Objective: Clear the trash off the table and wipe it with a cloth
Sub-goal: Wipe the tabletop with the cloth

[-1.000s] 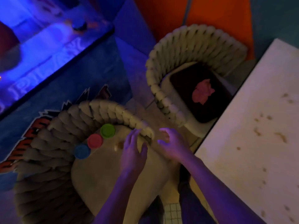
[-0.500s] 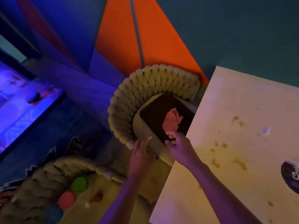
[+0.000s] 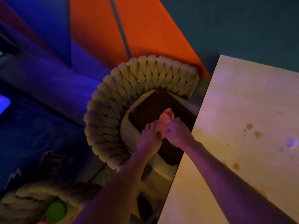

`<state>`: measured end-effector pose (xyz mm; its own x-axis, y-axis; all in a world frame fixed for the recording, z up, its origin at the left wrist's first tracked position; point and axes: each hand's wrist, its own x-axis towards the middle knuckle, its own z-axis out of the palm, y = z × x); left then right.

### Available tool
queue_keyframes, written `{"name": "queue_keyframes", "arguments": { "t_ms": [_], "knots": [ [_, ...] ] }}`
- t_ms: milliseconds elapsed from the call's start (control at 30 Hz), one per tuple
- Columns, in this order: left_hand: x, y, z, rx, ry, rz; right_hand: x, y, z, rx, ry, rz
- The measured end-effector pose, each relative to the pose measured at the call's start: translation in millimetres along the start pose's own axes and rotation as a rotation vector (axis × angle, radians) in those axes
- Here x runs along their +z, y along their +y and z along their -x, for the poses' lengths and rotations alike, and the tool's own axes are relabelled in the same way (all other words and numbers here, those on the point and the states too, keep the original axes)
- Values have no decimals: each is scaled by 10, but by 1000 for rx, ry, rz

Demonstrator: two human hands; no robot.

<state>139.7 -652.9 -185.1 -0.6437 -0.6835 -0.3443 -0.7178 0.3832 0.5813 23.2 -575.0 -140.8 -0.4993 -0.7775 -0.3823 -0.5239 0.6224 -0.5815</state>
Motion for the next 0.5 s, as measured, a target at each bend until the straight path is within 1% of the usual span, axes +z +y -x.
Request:
{"name": "queue_keyframes", "arguments": {
  "t_ms": [100, 233, 400, 500],
  "knots": [
    [159, -141, -333, -35, -47, 13, 68, 57, -417, 61, -15, 55],
    [296, -343, -668, -69, -102, -9, 192, 223, -934, 150, -43, 39],
    [477, -551, -1042, -86, -123, -42, 427, 367, -1365, 277, -120, 43],
    [566, -597, -1251, -83, -139, -50, 585, 430, -1537, 339, -135, 28]
  ]
}}
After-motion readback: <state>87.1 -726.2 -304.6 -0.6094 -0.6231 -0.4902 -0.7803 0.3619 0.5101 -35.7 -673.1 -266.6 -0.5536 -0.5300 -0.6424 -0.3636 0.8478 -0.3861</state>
